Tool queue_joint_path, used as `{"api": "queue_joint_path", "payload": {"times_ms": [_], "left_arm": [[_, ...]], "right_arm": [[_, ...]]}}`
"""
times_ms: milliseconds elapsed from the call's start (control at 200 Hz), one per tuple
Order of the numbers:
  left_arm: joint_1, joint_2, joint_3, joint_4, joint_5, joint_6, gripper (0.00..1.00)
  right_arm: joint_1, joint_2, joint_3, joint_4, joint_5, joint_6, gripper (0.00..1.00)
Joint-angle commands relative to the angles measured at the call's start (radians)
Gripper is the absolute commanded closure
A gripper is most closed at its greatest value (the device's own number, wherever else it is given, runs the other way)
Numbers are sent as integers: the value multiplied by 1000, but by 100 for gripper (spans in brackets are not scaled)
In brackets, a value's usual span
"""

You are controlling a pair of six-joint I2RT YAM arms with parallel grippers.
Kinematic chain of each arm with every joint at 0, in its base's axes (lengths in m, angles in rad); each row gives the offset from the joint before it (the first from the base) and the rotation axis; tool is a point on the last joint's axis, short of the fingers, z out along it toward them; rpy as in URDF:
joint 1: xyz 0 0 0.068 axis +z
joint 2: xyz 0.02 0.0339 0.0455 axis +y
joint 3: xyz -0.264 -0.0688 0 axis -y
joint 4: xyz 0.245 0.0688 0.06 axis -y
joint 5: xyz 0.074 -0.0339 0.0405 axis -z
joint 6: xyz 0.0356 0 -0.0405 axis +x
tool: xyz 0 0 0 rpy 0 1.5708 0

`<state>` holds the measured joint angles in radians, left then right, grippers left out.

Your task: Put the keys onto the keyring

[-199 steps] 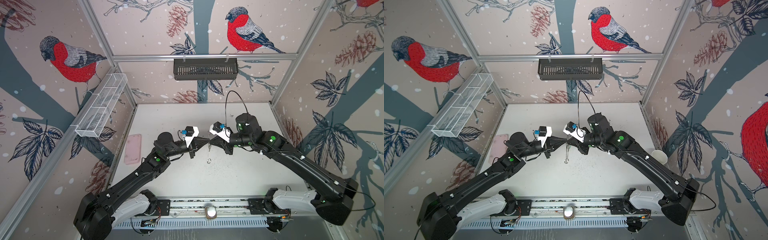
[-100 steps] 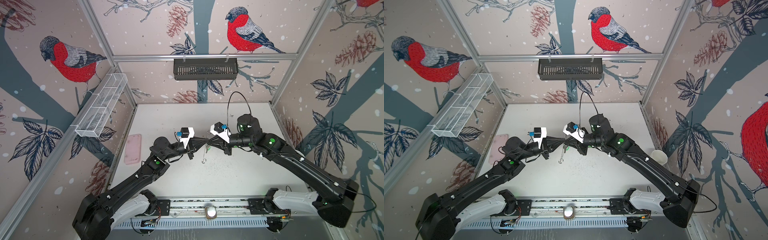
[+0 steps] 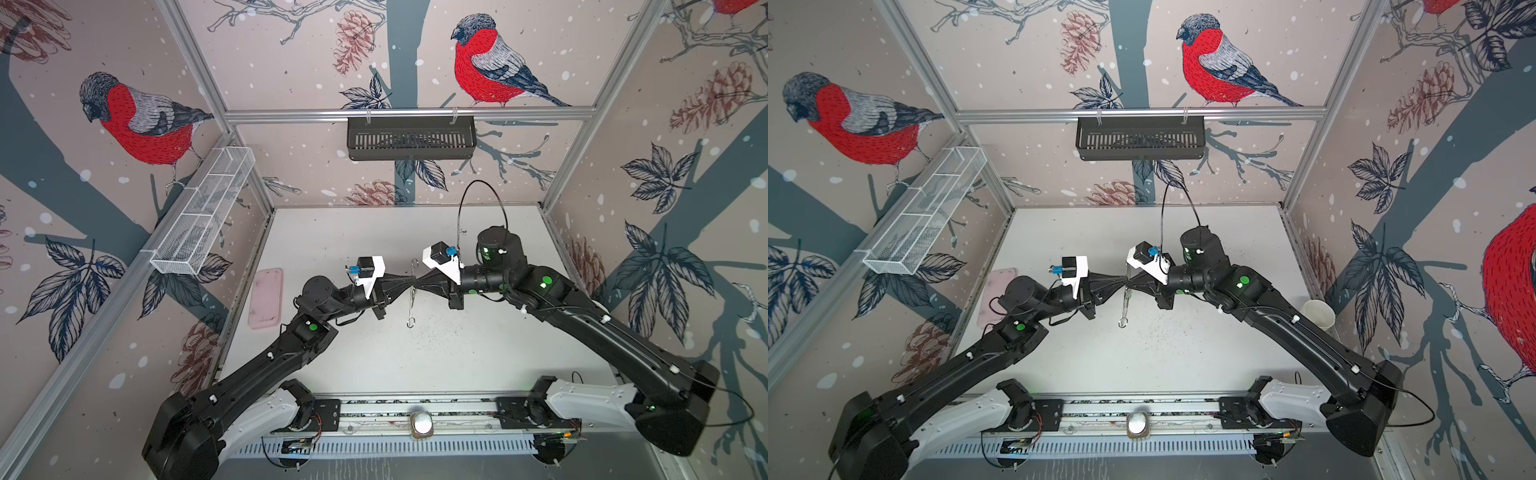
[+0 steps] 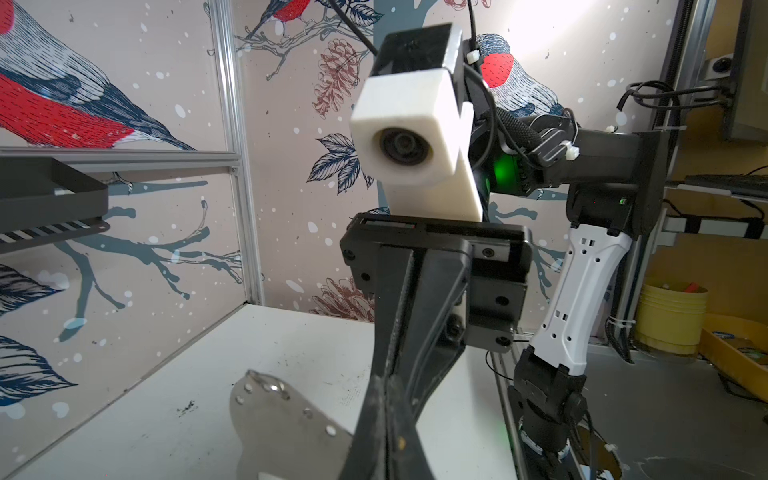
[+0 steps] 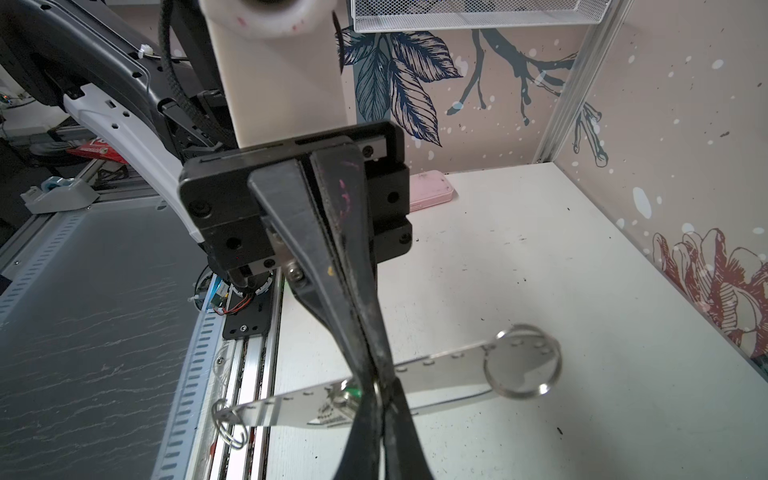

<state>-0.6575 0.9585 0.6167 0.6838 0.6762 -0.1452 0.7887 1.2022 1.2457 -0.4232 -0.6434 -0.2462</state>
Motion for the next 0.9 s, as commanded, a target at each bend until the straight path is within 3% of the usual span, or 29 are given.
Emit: {"api": "queue_joint_path", "payload": {"times_ms": [0, 270, 565, 896], "left_arm": [[0, -29, 32, -86, -82, 73, 88], [2, -84, 130, -358, -148, 210, 73], [0, -49, 248, -639, -183, 330, 78], [-1, 8, 276, -691, -152, 364, 77]], "right_arm": [[1, 29, 45, -98, 25, -37, 100], [14, 126, 171, -264, 131, -65, 100], [34, 226, 318, -439, 220, -74, 100], [46, 263, 379, -479, 213, -82, 100]]}}
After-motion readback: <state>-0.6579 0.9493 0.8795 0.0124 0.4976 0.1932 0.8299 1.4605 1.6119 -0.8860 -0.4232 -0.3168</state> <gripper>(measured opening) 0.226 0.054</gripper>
